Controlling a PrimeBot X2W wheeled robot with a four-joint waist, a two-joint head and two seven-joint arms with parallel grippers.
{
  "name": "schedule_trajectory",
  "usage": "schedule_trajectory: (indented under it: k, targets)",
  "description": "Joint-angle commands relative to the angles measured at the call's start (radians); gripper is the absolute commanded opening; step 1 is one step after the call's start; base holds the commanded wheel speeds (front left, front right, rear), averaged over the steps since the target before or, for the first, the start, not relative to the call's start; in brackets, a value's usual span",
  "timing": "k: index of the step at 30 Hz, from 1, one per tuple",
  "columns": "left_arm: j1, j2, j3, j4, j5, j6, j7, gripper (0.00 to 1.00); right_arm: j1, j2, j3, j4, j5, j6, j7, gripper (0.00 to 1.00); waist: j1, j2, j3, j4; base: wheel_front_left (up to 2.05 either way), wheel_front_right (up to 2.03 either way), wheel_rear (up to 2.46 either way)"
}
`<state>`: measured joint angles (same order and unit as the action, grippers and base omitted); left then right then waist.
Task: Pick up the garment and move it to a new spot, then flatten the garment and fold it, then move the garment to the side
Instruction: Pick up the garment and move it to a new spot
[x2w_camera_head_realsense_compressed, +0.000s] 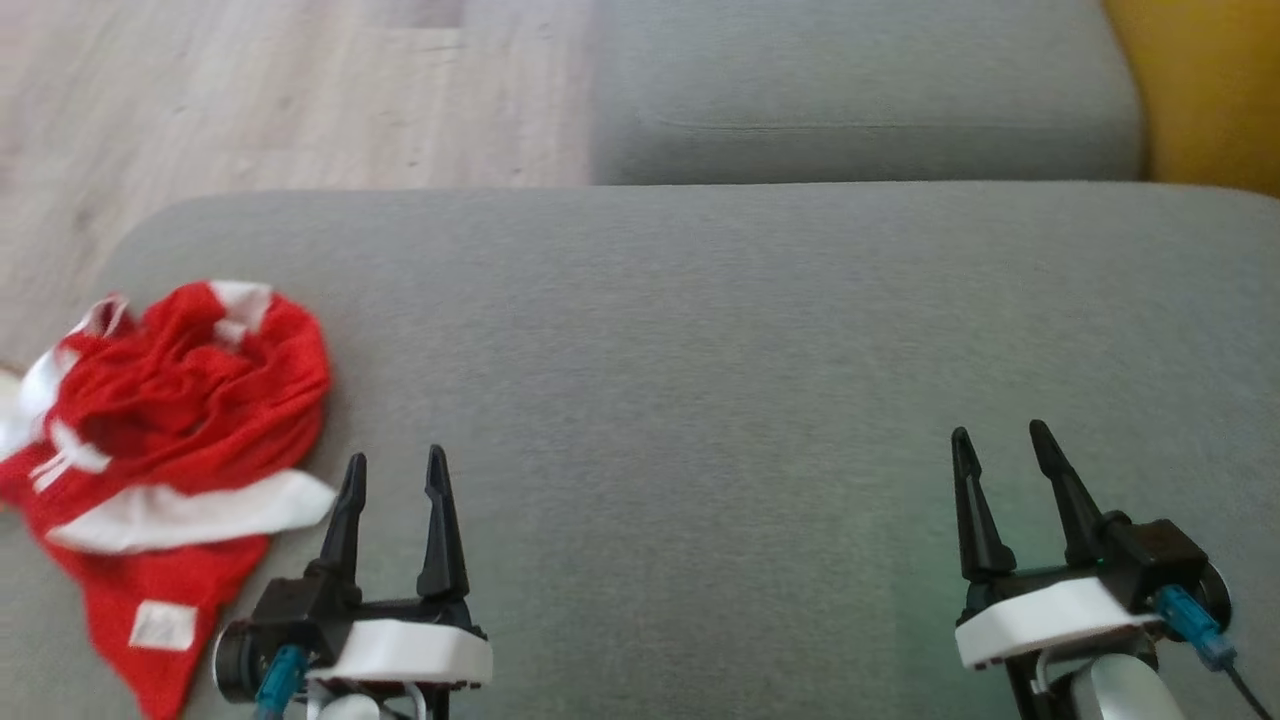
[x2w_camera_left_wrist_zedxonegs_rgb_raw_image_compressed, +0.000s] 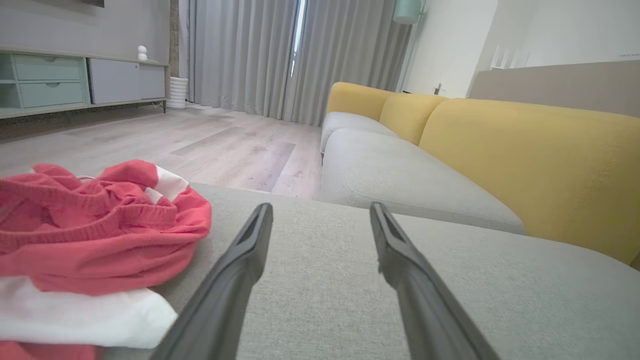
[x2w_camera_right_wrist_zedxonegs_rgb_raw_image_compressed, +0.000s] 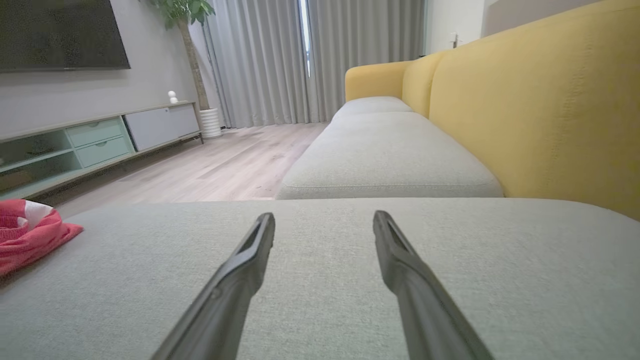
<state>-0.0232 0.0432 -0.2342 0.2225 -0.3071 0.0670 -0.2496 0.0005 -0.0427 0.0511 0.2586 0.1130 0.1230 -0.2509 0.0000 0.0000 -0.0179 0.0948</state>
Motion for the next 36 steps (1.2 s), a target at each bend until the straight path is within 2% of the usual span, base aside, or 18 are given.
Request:
schedule_trajectory:
  k: [1,11,19,29,33,36]
  targets:
    - [-0.055,0.007,0.032,-0.032,0.004,0.009,-0.012,1.00,-0.033,-0.008,0.021,-0.033,-0.005,0.008,-0.011,1.00,0.0000,0.0000,0.005,0.051,0.00,0.00,0.00]
    - [-0.035,0.007,0.058,-0.038,0.012,0.020,-0.012,1.00,-0.032,-0.008,0.033,-0.040,0.000,0.008,-0.011,1.00,0.0000,0.0000,0.014,0.246,0.00,0.00,0.00]
    - [-0.020,0.007,0.089,-0.038,0.012,0.022,-0.012,1.00,-0.024,-0.008,0.037,-0.040,0.000,0.008,-0.011,1.00,0.0000,0.0000,0.020,0.354,0.00,0.00,0.00]
    - [-0.070,0.007,0.141,-0.073,0.062,0.014,-0.012,1.00,-0.025,-0.008,0.030,-0.043,-0.012,0.008,-0.011,1.00,0.0000,0.0000,0.057,0.378,0.00,0.00,0.00]
    - [-0.173,0.016,0.170,-0.081,0.084,-0.006,-0.012,1.00,-0.047,-0.027,0.026,-0.054,-0.037,0.008,-0.011,1.00,0.0000,0.0000,0.120,0.365,0.00,0.00,0.00]
    - [-0.293,0.045,0.177,-0.027,0.087,-0.028,0.002,1.00,-0.066,-0.062,0.032,-0.064,-0.047,0.008,-0.011,1.00,0.0000,0.0000,0.179,0.356,0.00,0.00,0.00]
